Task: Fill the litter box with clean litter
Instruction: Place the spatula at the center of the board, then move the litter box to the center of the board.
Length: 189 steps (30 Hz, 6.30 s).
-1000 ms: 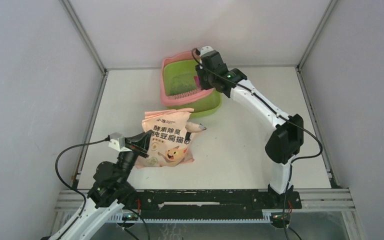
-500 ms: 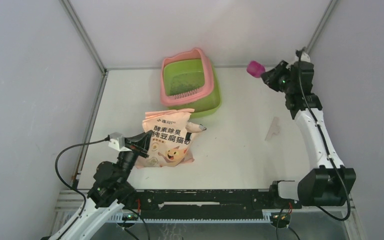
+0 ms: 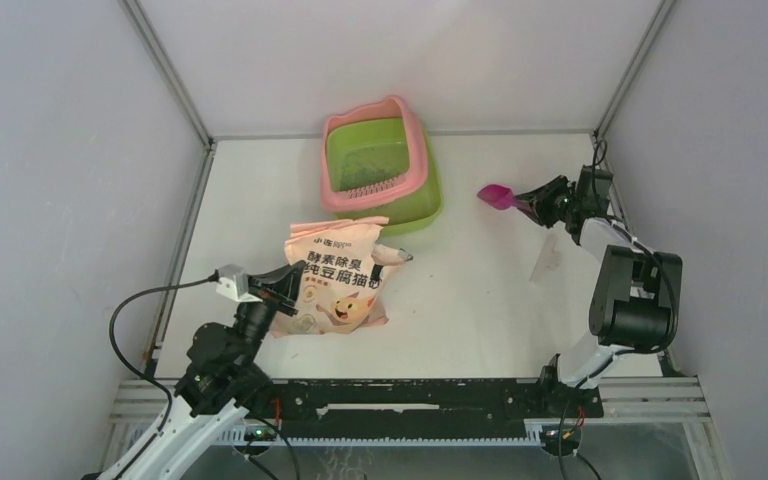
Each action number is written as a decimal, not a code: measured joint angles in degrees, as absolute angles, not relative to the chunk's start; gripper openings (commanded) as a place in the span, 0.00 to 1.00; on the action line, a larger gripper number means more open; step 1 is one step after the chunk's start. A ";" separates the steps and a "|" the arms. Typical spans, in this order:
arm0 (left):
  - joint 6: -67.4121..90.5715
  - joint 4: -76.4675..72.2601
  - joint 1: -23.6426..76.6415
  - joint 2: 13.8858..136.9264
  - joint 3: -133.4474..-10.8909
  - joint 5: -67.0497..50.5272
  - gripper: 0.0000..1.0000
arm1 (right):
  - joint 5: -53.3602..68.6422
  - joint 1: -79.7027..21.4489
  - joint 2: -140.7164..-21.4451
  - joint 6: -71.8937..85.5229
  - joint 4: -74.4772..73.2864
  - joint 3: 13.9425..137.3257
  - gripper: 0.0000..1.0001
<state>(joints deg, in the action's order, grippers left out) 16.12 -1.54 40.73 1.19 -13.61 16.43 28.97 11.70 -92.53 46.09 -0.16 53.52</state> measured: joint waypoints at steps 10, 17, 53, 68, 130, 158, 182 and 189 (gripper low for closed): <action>19.51 2.20 40.73 1.23 -13.63 22.41 0.00 | 31.51 12.03 -97.56 45.23 -1.26 56.01 0.63; 25.06 9.08 40.73 2.11 -14.17 31.11 0.01 | 28.84 11.31 -96.79 39.22 -8.95 56.77 0.82; 32.86 26.65 40.73 0.56 -17.41 55.59 0.00 | -4.78 -24.75 -121.86 29.91 -58.24 135.41 0.77; 34.65 28.51 40.73 0.40 -18.46 53.87 0.00 | -16.12 -32.25 -130.47 38.46 -71.26 142.10 0.85; 35.16 28.77 40.73 0.34 -20.40 46.19 0.00 | -21.58 -29.65 -134.78 41.41 -65.91 126.26 0.70; 35.00 27.83 40.73 0.34 -20.40 44.84 0.00 | -22.41 -29.17 -135.55 37.60 -68.03 138.45 0.55; 35.00 27.59 40.73 0.34 -20.40 44.56 0.00 | -22.85 -28.64 -128.31 36.82 -64.49 125.49 0.43; 35.03 27.55 40.73 0.34 -20.40 44.36 0.00 | -22.96 -28.64 -126.82 36.71 -63.37 123.26 0.42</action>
<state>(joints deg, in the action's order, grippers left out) 35.03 27.55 40.73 0.34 -20.40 44.36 -22.96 -28.64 -126.82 36.71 -63.37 123.26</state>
